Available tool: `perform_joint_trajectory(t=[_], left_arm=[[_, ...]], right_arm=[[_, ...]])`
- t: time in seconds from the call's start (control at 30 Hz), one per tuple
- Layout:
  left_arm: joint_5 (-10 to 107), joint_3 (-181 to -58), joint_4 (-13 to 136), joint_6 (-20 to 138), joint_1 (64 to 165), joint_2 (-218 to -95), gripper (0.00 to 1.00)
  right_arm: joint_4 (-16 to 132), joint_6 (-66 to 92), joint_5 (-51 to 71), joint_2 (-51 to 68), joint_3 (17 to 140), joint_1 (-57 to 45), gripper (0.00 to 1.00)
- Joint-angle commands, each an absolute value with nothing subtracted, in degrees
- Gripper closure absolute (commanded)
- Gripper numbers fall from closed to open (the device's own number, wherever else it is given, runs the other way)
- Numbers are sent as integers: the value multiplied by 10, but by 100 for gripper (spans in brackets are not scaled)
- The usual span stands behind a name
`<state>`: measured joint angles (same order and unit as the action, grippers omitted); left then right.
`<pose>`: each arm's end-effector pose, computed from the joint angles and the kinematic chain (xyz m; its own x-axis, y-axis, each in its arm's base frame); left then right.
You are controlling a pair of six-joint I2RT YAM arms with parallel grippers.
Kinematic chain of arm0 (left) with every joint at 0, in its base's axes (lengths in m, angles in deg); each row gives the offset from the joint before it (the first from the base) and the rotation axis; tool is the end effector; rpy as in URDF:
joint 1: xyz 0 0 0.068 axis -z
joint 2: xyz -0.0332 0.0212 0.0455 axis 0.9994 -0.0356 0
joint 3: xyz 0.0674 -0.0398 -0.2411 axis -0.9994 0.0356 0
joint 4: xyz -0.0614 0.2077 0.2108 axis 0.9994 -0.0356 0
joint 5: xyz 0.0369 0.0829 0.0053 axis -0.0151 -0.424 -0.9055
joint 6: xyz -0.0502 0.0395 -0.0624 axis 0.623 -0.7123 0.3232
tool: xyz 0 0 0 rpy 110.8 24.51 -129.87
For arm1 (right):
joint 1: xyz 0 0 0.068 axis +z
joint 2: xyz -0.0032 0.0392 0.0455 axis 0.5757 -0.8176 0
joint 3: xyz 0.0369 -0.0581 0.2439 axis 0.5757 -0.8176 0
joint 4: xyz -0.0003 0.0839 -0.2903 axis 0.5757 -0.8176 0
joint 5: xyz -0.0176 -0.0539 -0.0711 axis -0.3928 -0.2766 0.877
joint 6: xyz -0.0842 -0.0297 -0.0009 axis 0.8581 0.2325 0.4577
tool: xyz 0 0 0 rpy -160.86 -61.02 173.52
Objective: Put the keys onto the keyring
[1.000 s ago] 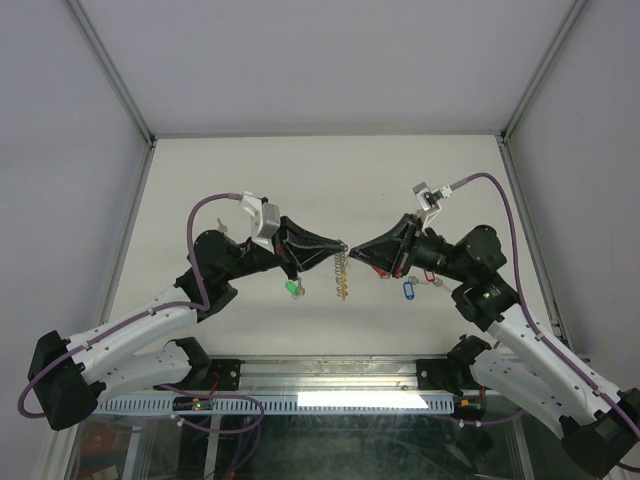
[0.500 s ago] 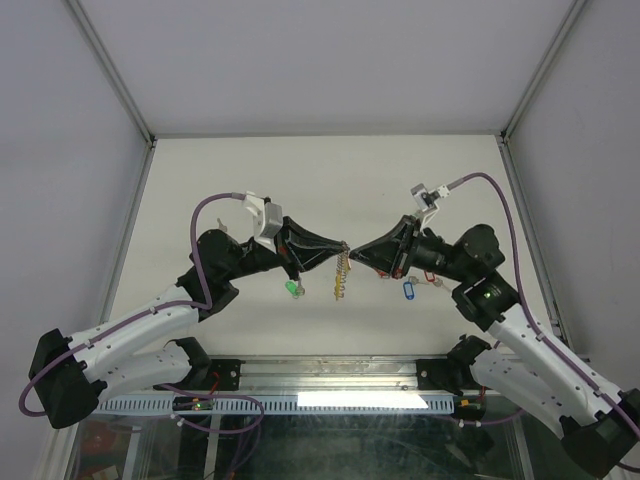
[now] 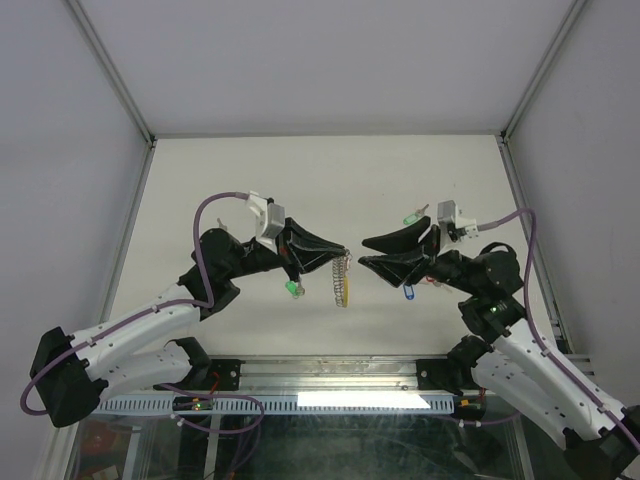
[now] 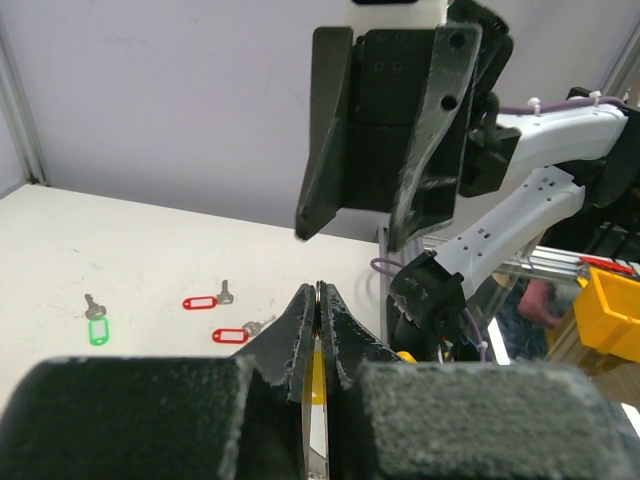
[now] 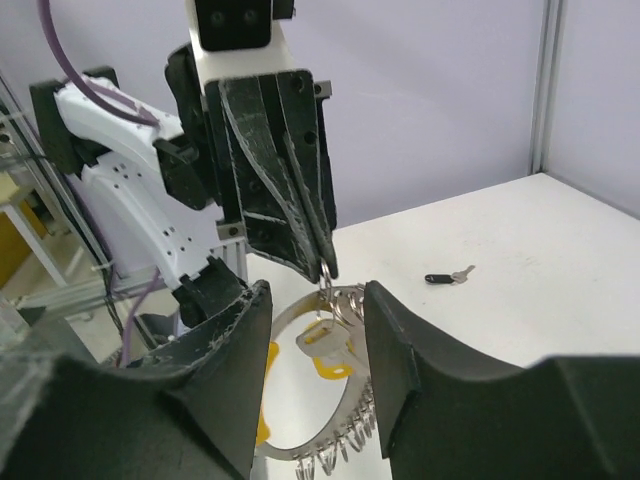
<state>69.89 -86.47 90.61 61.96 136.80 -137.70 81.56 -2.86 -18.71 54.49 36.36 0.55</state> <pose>0.1792 -0.2646 0.3242 -0.0916 -0.2342 -0.9679 0.9786 0.1589 -0.1310 0.1656 0.1771 0.3546 -0.0832 0.3212 -0.9433 -0.9611 0.2243 0.1611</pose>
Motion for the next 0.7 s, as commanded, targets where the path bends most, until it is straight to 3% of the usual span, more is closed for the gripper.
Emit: perform_joint_trajectory(t=[0.0,0.67], left_arm=[[730,-891,957,640,1374,-1379,100],[762,-894,977,654,1374,-1387,100]], right_arm=[[974,34,-212,527,326,4,56],[1016,34,-284,479,326,5,68]])
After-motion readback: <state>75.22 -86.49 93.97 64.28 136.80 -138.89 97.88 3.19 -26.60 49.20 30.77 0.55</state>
